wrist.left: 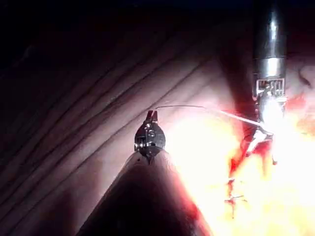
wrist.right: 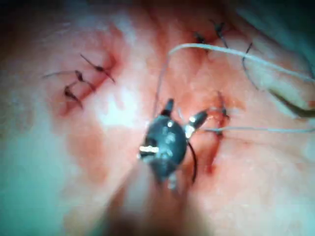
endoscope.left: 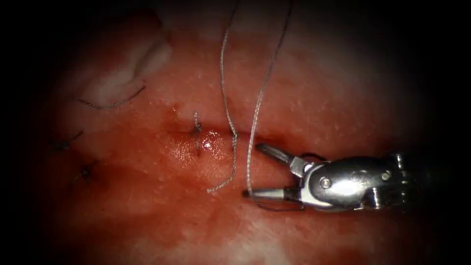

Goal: Wound Closure
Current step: Use the right tool to cut the long suture end.

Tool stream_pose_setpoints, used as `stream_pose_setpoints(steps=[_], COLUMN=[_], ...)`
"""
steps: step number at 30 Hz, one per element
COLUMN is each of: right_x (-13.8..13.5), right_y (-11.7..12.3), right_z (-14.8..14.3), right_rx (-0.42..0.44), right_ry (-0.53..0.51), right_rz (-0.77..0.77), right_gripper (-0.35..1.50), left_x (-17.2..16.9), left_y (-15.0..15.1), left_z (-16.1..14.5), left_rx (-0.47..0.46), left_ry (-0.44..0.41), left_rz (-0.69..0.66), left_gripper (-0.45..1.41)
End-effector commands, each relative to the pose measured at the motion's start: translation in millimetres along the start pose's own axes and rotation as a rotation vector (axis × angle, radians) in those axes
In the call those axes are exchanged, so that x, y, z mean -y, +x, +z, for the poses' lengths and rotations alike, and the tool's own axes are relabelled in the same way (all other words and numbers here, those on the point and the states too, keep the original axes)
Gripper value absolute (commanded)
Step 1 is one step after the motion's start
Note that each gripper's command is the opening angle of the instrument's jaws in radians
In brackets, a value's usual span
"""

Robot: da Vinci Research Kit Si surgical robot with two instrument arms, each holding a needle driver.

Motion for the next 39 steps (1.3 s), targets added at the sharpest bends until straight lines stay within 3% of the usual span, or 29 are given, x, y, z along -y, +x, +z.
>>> stream_pose_setpoints(steps=[1, 8, 12, 19, 32, 39], right_x=[0.1, -2.9, -4.6, -4.4, -5.2, -4.3], right_y=[-0.6, -0.5, -0.6, -1.2, -2.7, -2.7], right_z=[0.9, 3.8, 6.5, 9.4, 10.8, 12.3], right_rx=[0.002, 0.007, 0.007, 0.018, 0.027, 0.027], right_ry=[-0.001, -0.032, -0.020, 0.009, -0.005, 0.015], right_rz=[0.023, 0.210, 0.273, 0.286, 0.273, 0.271], right_gripper=[1.16, 1.16, 1.30, 1.31, 1.31, 1.28], left_x=[0.4, -3.6, -5.4, -7.5, -8.9, -10.0], left_y=[-0.1, 4.4, 6.6, 8.3, 9.8, 11.7], left_z=[0.7, -0.2, -0.3, -0.6, -1.0, -1.1], left_rx=[-0.003, -0.017, -0.025, -0.034, -0.042, -0.055], left_ry=[0.001, -0.006, -0.015, -0.027, -0.038, -0.052], left_rz=[0.007, 0.007, 0.014, 0.023, 0.026, 0.031], left_gripper=[-0.45, -0.45, -0.45, -0.45, -0.45, -0.45])
